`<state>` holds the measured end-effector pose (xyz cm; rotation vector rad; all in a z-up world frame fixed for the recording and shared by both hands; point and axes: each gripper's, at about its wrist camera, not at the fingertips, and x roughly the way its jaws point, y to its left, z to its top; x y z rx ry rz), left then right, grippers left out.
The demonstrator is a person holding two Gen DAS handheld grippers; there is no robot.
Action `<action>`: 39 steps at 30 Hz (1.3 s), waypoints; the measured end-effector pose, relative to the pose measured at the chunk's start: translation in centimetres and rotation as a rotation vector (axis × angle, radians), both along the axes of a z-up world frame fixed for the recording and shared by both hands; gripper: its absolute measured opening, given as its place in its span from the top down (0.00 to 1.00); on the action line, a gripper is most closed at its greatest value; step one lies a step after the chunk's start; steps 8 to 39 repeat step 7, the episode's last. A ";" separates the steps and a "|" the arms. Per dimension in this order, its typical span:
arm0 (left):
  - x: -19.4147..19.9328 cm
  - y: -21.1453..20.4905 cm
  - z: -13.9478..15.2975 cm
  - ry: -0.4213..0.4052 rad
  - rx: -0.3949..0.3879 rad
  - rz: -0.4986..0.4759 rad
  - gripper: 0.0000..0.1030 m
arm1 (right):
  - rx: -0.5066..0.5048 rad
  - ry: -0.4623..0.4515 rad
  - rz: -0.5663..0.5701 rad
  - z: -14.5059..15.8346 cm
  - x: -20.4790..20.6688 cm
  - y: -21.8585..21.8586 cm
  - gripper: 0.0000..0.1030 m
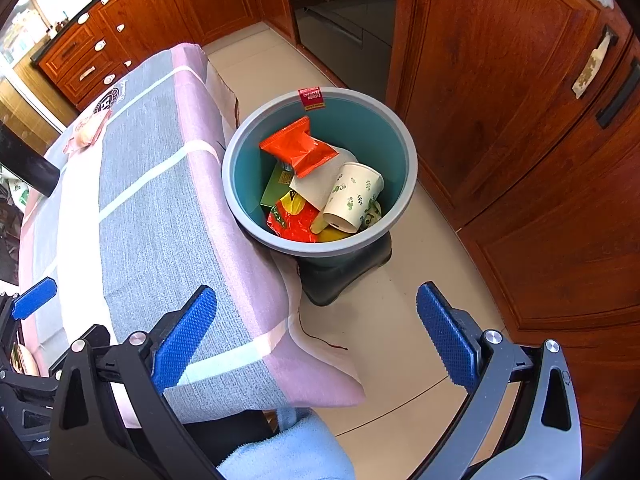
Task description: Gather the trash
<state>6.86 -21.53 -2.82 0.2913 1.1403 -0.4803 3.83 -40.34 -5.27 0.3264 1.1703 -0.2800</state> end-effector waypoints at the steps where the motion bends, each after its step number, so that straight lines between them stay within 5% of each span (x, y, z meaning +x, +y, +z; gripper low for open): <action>1: 0.1 0.0 -0.1 0.005 -0.002 0.001 0.04 | 0.001 0.001 0.000 0.0 0.0 0.0 0.07; 39: 0.1 0.1 -0.7 0.038 -0.009 -0.012 0.04 | -0.001 0.005 -0.002 0.0 0.2 -0.1 0.07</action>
